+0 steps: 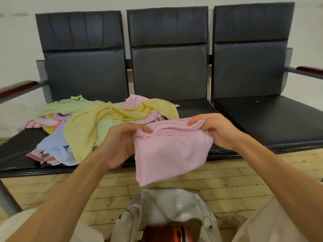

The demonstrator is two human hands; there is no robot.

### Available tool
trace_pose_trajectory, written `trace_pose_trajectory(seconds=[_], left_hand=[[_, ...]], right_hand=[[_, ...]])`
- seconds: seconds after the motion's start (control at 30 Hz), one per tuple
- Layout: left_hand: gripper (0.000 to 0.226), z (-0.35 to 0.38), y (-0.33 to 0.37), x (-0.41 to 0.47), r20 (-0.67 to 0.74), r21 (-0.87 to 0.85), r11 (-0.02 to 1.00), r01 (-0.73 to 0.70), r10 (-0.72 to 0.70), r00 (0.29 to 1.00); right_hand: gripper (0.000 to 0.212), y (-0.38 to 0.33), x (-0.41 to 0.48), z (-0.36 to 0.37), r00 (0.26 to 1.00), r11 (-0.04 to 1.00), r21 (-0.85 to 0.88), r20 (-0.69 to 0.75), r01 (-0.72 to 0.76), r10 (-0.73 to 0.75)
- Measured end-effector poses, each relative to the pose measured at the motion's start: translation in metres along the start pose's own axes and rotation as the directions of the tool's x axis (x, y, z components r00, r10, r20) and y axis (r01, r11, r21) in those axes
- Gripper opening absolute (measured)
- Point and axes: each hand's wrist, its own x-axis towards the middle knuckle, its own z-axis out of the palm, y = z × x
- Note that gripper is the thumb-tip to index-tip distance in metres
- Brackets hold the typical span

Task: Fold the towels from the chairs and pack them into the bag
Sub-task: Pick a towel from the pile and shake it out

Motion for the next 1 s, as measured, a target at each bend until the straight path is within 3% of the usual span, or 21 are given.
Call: trace_pose_trajectory(seconds=[0.07, 0.13, 0.23, 0.3, 0.33, 0.4, 0.5, 0.73, 0.83, 0.93, 1.0], left_hand=[[0.042, 0.001, -0.004, 0.005, -0.101, 0.049, 0.999, 0.023, -0.018, 0.995], [0.049, 0.002, -0.011, 0.011, -0.263, 0.121, 0.992, 0.041, -0.008, 0.965], [0.031, 0.008, -0.016, 0.015, -0.359, 0.123, 0.992, -0.041, 0.083, 0.929], [0.017, 0.007, -0.016, 0.016, -0.342, 0.129, 0.985, -0.112, 0.150, 0.928], [0.028, 0.005, -0.015, 0.016, -0.337, 0.134, 0.985, -0.110, 0.150, 0.929], [0.045, 0.000, -0.013, 0.016, -0.332, 0.106, 0.994, -0.034, 0.068, 0.941], [0.035, -0.004, -0.011, 0.012, -0.271, 0.071, 0.989, 0.128, -0.105, 0.957], [0.046, -0.007, -0.015, 0.012, -0.075, -0.016, 0.978, 0.210, -0.210, 0.975], [0.045, -0.004, -0.019, 0.012, -0.012, 0.161, 0.969, 0.190, -0.190, 0.982], [0.026, -0.002, -0.024, 0.014, 0.008, 0.394, 0.914, 0.103, -0.115, 0.993], [0.012, 0.000, -0.026, 0.014, 0.022, 0.454, 0.891, 0.018, -0.031, 0.999]], right_hand=[[0.027, -0.002, 0.001, 0.004, 0.999, 0.997, 0.065, 0.021, -0.040, 0.038], [0.031, 0.001, 0.003, 0.008, 0.998, 0.998, 0.022, -0.012, -0.055, 0.056], [0.015, 0.009, 0.009, 0.012, 0.998, 0.993, -0.116, -0.069, 0.003, -0.012], [0.010, 0.010, 0.012, 0.013, 0.993, 0.991, -0.121, -0.097, 0.053, -0.065], [0.018, 0.010, 0.013, 0.013, 0.991, 0.991, -0.111, -0.105, 0.077, -0.088], [0.042, 0.008, 0.014, 0.012, 0.990, 0.993, -0.084, -0.106, 0.080, -0.088], [0.058, 0.006, 0.014, 0.011, 0.992, 0.998, -0.054, -0.123, -0.012, 0.005], [0.033, 0.007, 0.007, 0.005, 0.992, 0.989, -0.101, -0.072, -0.108, 0.101], [0.023, 0.006, 0.005, 0.000, 0.991, 0.955, -0.270, -0.084, -0.119, 0.100], [0.022, 0.003, 0.001, -0.004, 0.997, 0.866, -0.497, -0.067, -0.056, 0.026], [0.022, 0.000, -0.001, -0.003, 0.997, 0.849, -0.529, -0.060, 0.004, -0.042]])
